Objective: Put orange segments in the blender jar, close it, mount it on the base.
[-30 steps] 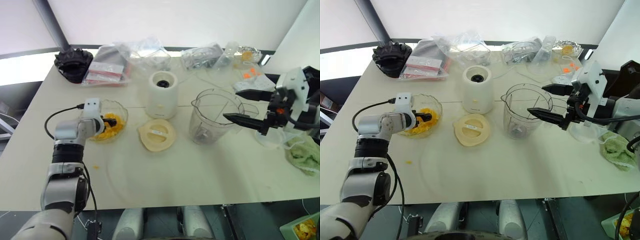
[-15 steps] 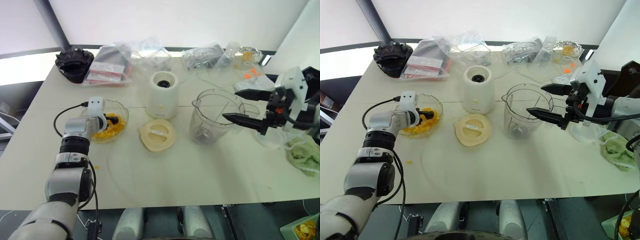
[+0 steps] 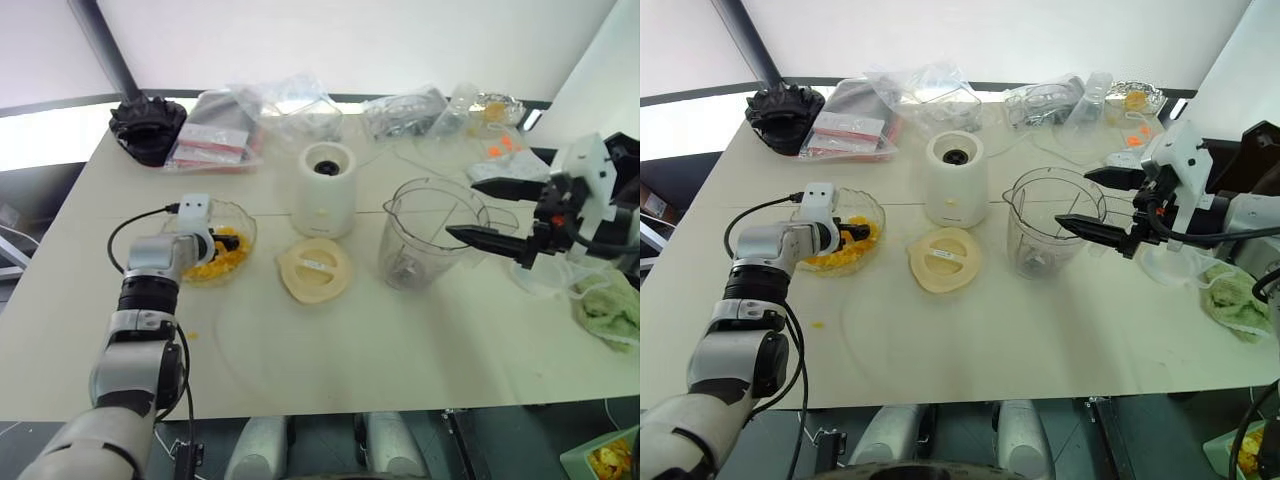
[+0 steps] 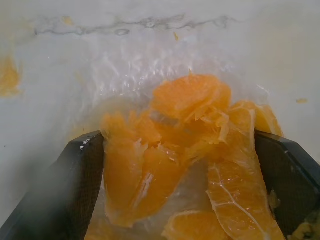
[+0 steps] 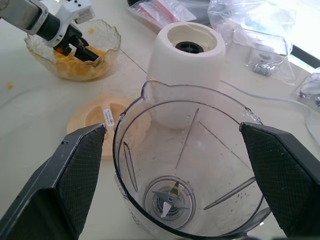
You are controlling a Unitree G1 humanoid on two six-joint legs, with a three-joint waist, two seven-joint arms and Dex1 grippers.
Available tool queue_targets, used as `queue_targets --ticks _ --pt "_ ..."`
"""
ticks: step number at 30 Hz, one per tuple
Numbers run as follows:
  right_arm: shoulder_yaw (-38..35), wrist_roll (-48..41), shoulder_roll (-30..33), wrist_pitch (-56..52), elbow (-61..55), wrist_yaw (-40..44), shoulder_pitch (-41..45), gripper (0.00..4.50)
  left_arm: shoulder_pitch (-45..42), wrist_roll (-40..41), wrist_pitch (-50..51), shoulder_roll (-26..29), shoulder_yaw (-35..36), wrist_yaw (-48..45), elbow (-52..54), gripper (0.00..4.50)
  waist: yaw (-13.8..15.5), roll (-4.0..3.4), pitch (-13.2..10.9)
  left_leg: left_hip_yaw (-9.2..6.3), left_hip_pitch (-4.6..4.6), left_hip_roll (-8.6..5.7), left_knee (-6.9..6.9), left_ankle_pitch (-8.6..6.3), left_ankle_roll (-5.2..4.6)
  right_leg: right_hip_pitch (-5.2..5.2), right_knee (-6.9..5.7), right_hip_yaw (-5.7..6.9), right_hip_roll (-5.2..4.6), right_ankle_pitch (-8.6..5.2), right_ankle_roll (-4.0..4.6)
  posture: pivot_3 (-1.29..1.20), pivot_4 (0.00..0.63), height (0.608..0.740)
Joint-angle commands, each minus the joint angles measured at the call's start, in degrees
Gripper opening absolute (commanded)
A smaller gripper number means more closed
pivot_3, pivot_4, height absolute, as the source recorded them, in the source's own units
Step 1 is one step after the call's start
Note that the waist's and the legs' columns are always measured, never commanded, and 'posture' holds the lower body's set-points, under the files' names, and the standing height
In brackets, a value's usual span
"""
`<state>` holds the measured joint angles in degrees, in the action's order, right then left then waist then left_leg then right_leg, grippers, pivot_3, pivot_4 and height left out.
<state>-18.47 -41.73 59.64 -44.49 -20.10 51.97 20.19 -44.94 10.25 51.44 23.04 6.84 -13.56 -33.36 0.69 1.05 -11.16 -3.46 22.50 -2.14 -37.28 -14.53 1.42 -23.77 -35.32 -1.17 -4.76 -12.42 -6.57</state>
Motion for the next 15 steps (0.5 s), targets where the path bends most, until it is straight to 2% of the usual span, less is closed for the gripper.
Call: queue_targets --ticks 1,3,7,15 --pt "-0.4 0.07 0.04 0.94 -0.63 -0.07 1.72 4.5 1.61 -0.12 1.73 -0.1 -0.2 -0.53 1.94 4.23 0.0 0.0 0.0 0.0 0.0 0.0 0.0 0.0 0.0 0.0 0.0 0.0 0.0 0.0 0.0 0.0 0.15 0.74" --pt "-0.24 0.13 -0.02 0.92 -0.57 -0.06 1.91 4.5 1.88 -0.05 1.97 -0.22 0.01 -0.45 2.55 3.72 0.0 0.0 0.0 0.0 -0.01 0.0 0.0 0.0 0.0 0.0 0.0 0.0 0.0 0.0 0.0 0.0 0.15 0.74" --pt "0.22 0.2 -0.07 0.96 -0.44 0.02 2.37 4.5 2.07 -0.32 2.83 -0.29 -0.12 -0.07 3.24 1.76 0.0 -0.01 0.0 0.0 -0.01 0.0 0.0 0.0 0.0 0.0 0.0 0.0 0.0 0.0 0.0 0.0 0.15 0.74" --pt "0.81 0.15 0.09 0.89 -0.13 0.14 3.2 4.5 2.54 -0.18 2.9 -0.45 0.23 0.04 3.73 1.76 -0.07 -0.01 0.0 0.0 -0.02 0.0 0.01 0.0 0.0 0.0 0.0 0.0 0.01 0.0 0.0 0.0 0.15 0.74"
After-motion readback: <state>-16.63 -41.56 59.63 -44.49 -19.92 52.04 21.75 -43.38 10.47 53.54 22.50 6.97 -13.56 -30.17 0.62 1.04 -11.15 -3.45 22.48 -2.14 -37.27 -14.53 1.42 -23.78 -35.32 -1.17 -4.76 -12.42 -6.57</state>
